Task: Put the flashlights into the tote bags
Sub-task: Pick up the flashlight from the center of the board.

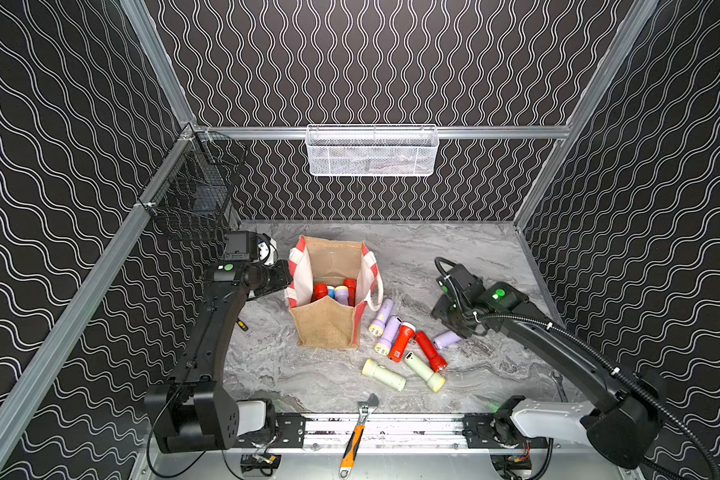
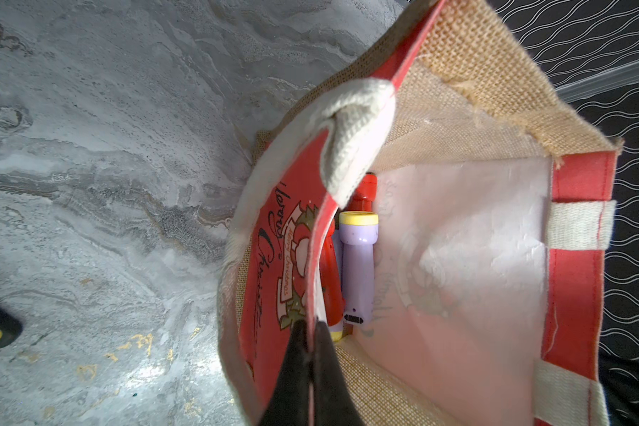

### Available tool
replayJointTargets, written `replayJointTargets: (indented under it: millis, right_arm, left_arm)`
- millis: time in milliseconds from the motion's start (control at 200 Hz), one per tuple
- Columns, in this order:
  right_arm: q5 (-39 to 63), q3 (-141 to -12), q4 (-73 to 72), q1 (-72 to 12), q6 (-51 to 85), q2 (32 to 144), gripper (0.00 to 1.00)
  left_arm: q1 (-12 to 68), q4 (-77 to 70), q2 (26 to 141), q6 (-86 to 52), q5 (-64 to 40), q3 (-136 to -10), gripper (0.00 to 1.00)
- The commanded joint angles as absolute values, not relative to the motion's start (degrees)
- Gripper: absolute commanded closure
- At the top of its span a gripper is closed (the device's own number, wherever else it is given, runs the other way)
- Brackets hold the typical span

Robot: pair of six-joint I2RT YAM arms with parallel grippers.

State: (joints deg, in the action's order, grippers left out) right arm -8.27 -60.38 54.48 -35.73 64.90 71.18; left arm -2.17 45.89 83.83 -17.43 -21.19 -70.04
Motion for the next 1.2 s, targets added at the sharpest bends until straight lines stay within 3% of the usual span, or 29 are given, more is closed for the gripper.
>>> replayJointTargets:
  millis: [0,310,1196]
  right_arm:
    - [-4.6,-54.0,49.6,-33.2,69.7,69.9,0.4]
    - [-0.9,-51.7,45.7,-30.7,65.8,78.5,0.41]
    - [2.7,-48.5,39.0,-26.3,65.1,88.2,0.48]
  left_arm:
    - [-2.0,44.8,83.8,-16.5,-21.2,-70.1,0.95]
    - [-1.9,44.8,84.4,-16.5,-20.9,-69.8,0.95]
    - [-1.9,44.9,86.3,-16.2,-21.2,-70.1,0.95]
